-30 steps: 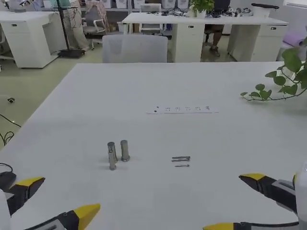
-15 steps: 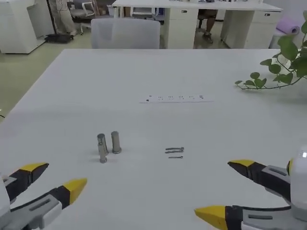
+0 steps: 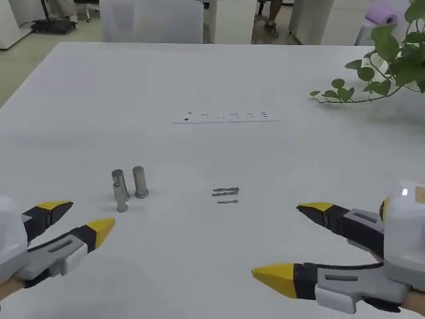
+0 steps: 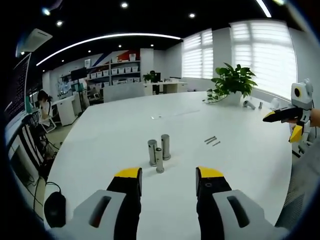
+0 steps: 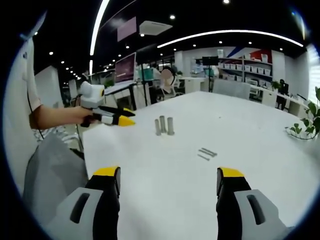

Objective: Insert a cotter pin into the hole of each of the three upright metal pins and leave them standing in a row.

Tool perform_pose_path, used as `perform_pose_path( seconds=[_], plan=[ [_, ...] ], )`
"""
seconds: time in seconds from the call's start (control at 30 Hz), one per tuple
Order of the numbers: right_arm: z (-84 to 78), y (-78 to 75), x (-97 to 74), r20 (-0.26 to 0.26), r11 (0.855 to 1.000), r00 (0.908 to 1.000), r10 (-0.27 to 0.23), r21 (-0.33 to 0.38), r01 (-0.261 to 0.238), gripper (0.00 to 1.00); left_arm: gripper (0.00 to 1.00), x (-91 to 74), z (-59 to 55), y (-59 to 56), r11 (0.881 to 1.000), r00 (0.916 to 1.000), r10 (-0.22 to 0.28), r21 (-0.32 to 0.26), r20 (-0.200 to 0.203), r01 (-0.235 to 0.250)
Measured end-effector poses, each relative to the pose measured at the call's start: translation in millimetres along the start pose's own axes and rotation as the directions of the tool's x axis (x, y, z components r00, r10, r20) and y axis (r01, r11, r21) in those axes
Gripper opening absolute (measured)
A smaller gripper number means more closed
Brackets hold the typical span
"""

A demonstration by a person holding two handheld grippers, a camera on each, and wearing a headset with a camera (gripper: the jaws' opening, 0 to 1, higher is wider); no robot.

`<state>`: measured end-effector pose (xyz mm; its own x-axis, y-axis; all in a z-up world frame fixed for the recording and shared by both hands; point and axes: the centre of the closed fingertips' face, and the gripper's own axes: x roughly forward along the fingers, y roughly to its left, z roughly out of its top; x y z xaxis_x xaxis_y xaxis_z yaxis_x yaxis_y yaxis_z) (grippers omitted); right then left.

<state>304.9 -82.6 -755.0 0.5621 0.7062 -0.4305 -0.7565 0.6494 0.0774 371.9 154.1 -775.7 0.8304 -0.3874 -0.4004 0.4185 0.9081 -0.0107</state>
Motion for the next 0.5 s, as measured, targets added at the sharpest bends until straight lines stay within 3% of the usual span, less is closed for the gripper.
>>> perform_pose_path(
  seconds=[0.5],
  plan=[
    [-0.3, 4.1, 6.8, -0.018, 0.999, 0.9993, 0.034, -0.009, -0.035, 0.8, 0.36, 43.9, -4.6, 11.1, 1.0, 0.9997, -0.003, 0.021, -0.023, 0.003]
  ],
)
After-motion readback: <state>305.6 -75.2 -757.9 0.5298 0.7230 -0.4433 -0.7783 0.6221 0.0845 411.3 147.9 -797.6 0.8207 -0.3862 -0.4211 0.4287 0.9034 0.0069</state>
